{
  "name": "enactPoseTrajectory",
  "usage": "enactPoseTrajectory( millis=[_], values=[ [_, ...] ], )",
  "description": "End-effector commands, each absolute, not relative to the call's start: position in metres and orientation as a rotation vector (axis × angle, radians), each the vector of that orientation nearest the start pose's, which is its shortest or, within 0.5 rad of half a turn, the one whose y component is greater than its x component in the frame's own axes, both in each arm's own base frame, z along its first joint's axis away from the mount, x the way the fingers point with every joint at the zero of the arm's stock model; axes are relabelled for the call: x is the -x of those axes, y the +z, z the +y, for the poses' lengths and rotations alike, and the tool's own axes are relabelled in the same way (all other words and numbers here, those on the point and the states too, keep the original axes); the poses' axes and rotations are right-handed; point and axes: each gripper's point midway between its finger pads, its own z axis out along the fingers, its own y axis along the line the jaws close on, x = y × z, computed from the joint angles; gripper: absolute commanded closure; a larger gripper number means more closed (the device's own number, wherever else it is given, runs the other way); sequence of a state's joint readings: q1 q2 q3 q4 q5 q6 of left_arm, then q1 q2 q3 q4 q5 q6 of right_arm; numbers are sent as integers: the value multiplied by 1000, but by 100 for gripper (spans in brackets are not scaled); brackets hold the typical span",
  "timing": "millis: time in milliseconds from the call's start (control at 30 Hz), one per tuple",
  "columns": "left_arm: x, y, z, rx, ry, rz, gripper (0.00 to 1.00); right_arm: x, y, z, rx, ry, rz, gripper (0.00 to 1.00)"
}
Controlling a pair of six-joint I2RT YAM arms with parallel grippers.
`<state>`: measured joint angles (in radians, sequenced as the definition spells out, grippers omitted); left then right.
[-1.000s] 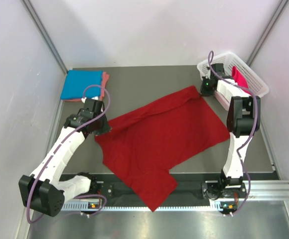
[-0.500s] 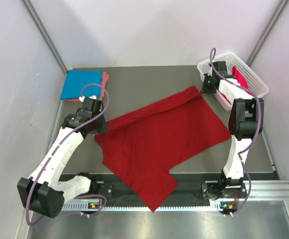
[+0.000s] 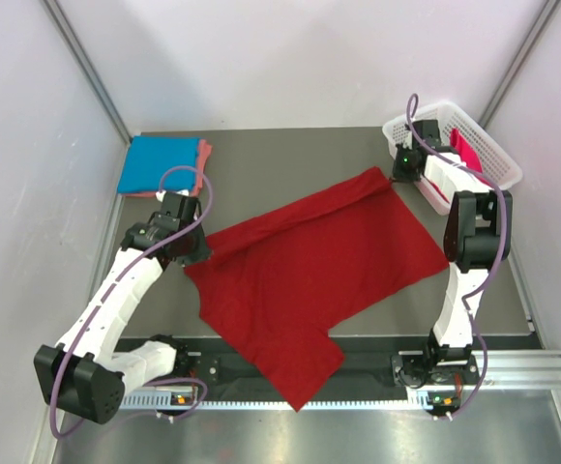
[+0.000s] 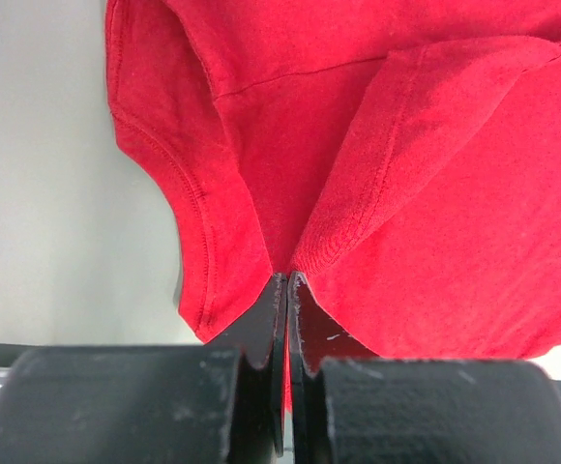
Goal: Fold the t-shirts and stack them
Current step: Fold the tshirt
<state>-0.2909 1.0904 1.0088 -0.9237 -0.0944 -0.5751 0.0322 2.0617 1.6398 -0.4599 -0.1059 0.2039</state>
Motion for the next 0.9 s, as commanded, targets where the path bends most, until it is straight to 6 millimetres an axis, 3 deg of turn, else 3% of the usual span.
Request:
enactPoseTrajectory(
  millis=[0,267,367,400,433,467,500,567,600,633,667,733,867],
  values=[
    [-233,158,-75,402,-191,2555,100,-518,87,38,-154,211,2436,100],
    [-232,150,-78,395,-204,2583,100,-514,74,36,-148,190,2466,100],
    [-231,147,-85,378,-244,2614,98,-513,69,35,-149,183,2477,96],
    [-229,146,-87,373,-255,2626,92,-514,67,35,-151,179,2482,93],
    [-229,146,-90,368,-275,2634,80,-509,64,33,-157,158,2512,87],
    [-229,149,-91,362,-284,2627,54,-507,65,31,-162,139,2525,84],
    [-228,152,-90,365,-278,2621,39,-507,74,32,-167,117,2520,80],
    [-234,165,-82,400,-237,2559,27,-497,83,29,-194,50,2522,73],
    [-237,175,-79,409,-236,2516,13,-490,95,34,-206,48,2500,69],
    [-246,184,-73,442,-207,2451,12,-487,102,32,-225,15,2482,60],
    [-250,194,-70,461,-205,2401,7,-485,107,35,-232,10,2472,57],
    [-258,198,-61,527,-178,2356,6,-485,118,48,-216,41,2446,55],
    [-285,177,-54,626,-225,2394,17,-493,117,85,-131,119,2462,53]
  ],
)
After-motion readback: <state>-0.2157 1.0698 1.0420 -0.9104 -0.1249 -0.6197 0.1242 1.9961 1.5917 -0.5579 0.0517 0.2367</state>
